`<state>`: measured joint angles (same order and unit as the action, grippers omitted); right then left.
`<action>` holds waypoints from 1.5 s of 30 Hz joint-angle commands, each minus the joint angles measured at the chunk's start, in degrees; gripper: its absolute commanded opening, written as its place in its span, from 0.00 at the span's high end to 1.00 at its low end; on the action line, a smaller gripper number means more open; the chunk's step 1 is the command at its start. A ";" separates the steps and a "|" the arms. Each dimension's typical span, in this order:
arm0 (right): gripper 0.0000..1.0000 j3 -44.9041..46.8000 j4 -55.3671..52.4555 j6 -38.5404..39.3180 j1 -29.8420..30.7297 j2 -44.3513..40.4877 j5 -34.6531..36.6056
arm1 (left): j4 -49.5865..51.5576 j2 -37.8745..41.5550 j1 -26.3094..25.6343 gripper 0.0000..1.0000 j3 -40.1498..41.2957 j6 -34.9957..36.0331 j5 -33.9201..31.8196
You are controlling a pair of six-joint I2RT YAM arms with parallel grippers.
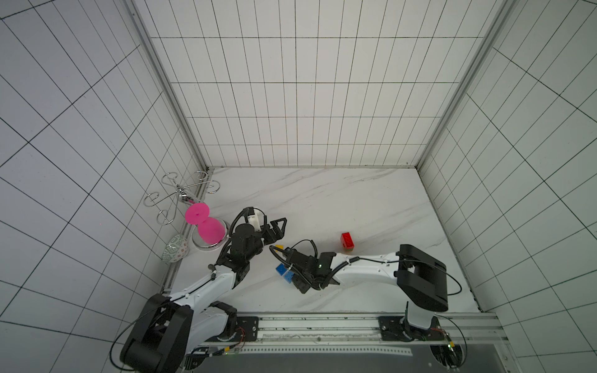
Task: Assemble the letter p with lego
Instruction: Pick up the lego brick from the center of the board, then assemble the lego brick with the lego brick.
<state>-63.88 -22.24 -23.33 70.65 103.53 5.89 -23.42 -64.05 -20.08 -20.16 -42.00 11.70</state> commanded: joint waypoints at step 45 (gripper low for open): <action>0.98 0.53 -13.88 4.06 -36.55 -14.43 -1.36 | 4.32 -17.17 -20.68 0.03 -15.36 13.82 1.83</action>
<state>-60.86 -33.98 -20.05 34.83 88.07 3.88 -19.31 -82.74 -40.66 -34.35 -29.04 14.00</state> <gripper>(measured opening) 0.325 0.970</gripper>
